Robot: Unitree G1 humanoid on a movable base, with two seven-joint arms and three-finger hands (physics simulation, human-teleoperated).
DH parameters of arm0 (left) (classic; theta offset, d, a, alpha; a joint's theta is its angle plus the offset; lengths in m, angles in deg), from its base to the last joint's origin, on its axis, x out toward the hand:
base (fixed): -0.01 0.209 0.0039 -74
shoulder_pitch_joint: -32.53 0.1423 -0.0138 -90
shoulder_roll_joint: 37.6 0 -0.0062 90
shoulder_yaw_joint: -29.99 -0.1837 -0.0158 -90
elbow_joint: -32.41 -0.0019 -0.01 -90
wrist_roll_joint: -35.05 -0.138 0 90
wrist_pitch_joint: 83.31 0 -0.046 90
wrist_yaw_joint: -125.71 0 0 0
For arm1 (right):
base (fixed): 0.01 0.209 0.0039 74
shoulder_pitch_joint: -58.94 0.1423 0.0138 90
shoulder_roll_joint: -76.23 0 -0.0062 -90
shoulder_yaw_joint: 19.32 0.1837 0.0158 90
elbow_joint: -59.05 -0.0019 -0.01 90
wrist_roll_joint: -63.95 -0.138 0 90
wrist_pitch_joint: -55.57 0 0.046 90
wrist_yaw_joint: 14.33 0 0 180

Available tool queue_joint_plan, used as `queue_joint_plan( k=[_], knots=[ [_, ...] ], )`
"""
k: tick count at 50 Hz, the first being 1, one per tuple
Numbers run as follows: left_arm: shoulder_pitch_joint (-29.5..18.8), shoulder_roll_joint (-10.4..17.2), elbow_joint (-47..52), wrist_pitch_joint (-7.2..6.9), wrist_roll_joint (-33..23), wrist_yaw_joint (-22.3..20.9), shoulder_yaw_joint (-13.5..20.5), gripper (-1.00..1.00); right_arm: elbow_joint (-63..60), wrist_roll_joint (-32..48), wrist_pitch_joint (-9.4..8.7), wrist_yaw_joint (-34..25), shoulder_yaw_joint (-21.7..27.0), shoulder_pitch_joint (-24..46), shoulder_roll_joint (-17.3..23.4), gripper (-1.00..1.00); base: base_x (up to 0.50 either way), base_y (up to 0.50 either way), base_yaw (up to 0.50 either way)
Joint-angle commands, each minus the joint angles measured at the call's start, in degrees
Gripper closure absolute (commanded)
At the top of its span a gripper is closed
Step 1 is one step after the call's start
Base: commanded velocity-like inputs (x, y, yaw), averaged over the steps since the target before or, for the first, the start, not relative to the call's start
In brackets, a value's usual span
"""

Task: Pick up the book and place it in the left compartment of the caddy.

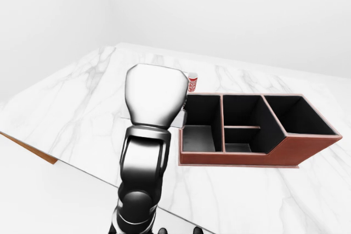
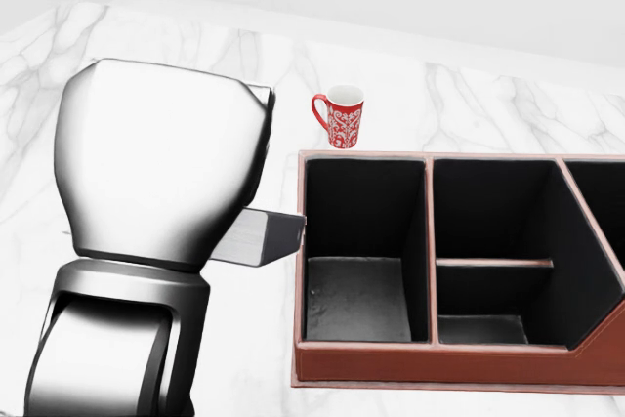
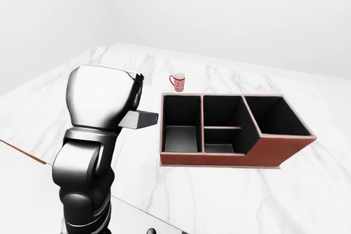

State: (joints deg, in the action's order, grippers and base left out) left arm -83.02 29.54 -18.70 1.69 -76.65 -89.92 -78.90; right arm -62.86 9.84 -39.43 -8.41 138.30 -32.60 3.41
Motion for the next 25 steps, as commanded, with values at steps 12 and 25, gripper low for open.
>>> queue_joint_plan(
  k=[12,25],
  knots=[
    [-9.06,1.37,-10.49,0.0,-1.3,0.47,-14.22,1.0,0.19,0.17,0.0,-0.05,-0.23,0.24,0.09,-1.0,0.0,0.0,0.0],
    [-8.87,-2.22,-15.9,0.0,-1.3,3.69,-13.94,1.0,0.19,-1.47,0.0,1.08,0.27,0.07,0.53,-1.0,0.0,0.0,0.0]
  ],
)
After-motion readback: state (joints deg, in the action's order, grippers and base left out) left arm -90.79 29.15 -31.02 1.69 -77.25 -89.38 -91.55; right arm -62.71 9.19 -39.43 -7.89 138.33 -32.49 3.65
